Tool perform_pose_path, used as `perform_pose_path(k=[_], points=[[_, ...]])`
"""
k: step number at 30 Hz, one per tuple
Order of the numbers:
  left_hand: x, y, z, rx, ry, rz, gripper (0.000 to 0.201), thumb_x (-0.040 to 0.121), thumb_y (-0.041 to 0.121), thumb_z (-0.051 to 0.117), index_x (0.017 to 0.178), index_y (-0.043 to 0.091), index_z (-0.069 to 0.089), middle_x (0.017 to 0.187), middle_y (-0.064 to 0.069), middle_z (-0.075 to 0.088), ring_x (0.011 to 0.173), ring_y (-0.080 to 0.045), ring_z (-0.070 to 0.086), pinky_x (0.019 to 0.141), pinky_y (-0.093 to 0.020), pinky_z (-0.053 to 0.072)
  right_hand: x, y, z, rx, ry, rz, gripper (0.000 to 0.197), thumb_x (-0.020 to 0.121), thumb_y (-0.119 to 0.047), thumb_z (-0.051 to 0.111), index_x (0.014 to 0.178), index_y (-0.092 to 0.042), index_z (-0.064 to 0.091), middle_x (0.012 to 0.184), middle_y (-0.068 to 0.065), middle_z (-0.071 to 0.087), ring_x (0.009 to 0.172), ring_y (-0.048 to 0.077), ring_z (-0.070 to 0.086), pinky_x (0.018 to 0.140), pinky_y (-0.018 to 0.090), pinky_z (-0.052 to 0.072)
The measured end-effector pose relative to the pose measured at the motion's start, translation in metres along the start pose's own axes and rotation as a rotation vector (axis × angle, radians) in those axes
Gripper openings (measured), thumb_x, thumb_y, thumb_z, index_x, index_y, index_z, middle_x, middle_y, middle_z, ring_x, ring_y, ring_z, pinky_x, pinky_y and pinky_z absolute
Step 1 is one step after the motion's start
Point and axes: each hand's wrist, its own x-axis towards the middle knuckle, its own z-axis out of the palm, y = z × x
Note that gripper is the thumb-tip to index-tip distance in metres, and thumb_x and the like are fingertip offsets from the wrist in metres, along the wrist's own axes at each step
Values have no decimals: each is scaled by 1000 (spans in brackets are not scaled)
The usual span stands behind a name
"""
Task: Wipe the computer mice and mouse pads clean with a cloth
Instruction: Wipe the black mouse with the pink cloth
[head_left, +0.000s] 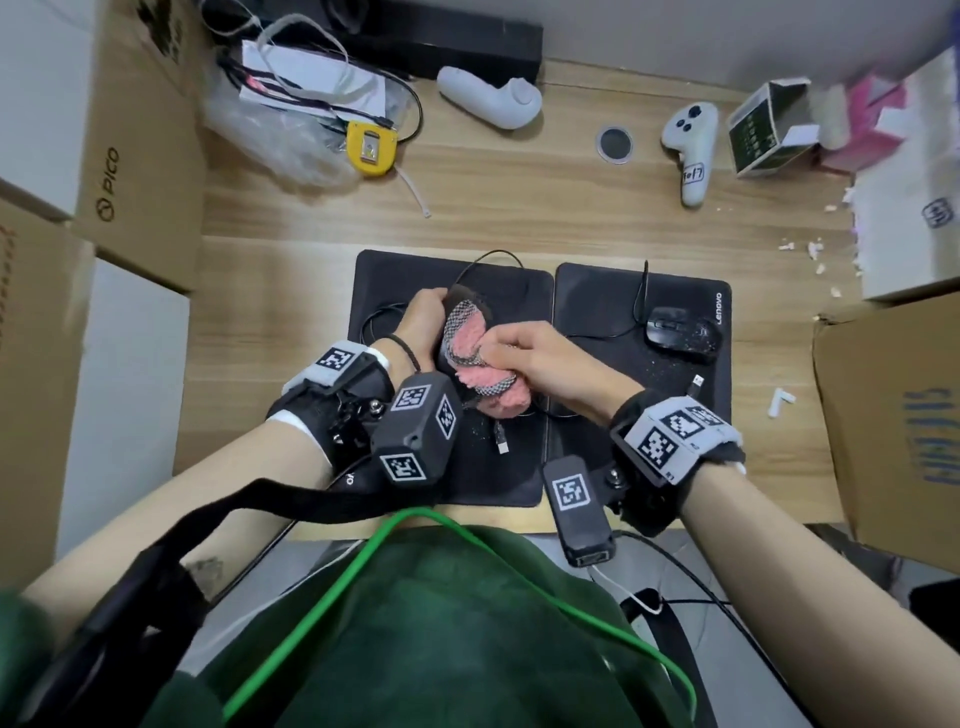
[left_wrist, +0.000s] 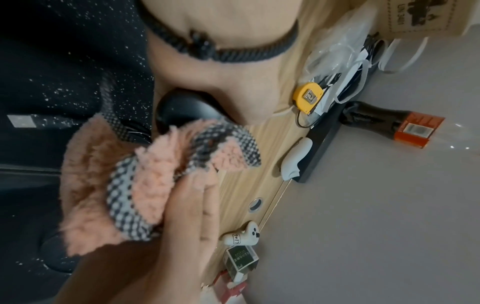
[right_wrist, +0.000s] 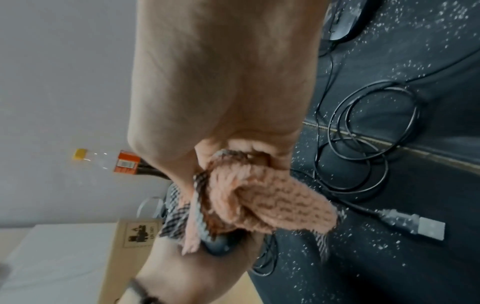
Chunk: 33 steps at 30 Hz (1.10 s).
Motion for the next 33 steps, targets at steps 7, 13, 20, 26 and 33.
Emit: perform_pose_path(k=[7,13,20,26,33], points=[[-12,-1,9,264,-187,-46,35,96,38,34,93,11,55,70,-11,57,50,-24,57,48,-26,50,8,4,-27,204,333,56,25,95,-6,49,76,-13,64,72,-1,66,68,9,60,72,24,46],[-10,2,-2,34,-145,12,39,98,18,31,61,14,37,43,1,44,42,-12,43,38,-11,32,4,-10,1,79,11,41,20,95,-8,53,78,-12,65,67,1,66,56,12,58,53,21,44],[-15,-3,-10,109,-214,-45,37,100,28,30,71,13,47,60,-6,50,48,-18,52,47,-15,45,19,-23,-3,155,151,99,19,92,-2,51,78,-5,64,76,10,63,67,17,57,60,21,47],[-16,-13,-6,195,-242,-109,38,97,38,25,79,15,49,69,-8,50,54,-21,51,56,-21,43,21,-16,-8,-38,244,99,26,93,-10,52,71,-18,64,71,-1,63,66,9,56,64,23,43],[-9,-10,-19,-81,-234,-98,35,92,38,32,70,15,47,69,-7,49,60,-22,49,59,-23,45,15,-29,3,-176,30,83,22,94,-11,54,76,-18,65,69,-4,63,56,2,56,52,13,41]])
